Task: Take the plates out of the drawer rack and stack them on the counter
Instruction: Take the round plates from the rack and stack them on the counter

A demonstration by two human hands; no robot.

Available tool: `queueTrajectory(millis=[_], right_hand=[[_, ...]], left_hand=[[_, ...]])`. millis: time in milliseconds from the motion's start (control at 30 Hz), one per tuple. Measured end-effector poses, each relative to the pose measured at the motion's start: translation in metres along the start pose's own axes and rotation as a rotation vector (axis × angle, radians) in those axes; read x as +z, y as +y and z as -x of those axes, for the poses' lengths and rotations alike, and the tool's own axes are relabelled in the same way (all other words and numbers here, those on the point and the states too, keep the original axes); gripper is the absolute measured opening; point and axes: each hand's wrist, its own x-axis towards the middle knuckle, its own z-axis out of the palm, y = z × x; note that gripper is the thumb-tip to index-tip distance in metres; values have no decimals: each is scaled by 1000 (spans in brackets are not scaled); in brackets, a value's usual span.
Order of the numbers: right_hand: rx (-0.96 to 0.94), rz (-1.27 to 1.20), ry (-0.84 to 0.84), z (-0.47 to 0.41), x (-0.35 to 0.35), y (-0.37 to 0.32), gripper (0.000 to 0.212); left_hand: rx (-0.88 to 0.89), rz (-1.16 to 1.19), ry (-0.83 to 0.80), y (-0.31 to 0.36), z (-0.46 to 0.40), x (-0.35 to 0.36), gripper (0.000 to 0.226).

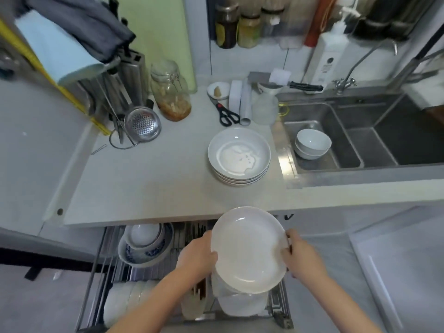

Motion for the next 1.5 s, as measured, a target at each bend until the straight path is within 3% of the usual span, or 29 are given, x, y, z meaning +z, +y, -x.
queueTrajectory(millis=[167, 333, 700, 1133, 1500], right_hand=[[-65, -56, 108, 3, -44, -23, 26], [-124, -123, 208, -27, -89, -58, 21], [-139, -183, 204, -116, -137, -118, 26], [-67, -117, 111, -186, -123, -133, 29], [-50, -32, 152, -195, -112, -121, 26]], left_hand=[[91, 30, 96, 24, 1, -47, 38], [108, 46, 237, 49, -28, -99, 20], [-2, 97, 313, 81, -101, -169, 31], [-54, 82, 273, 69, -164, -175, 30], [-50, 155, 280, 57, -177, -157, 29]])
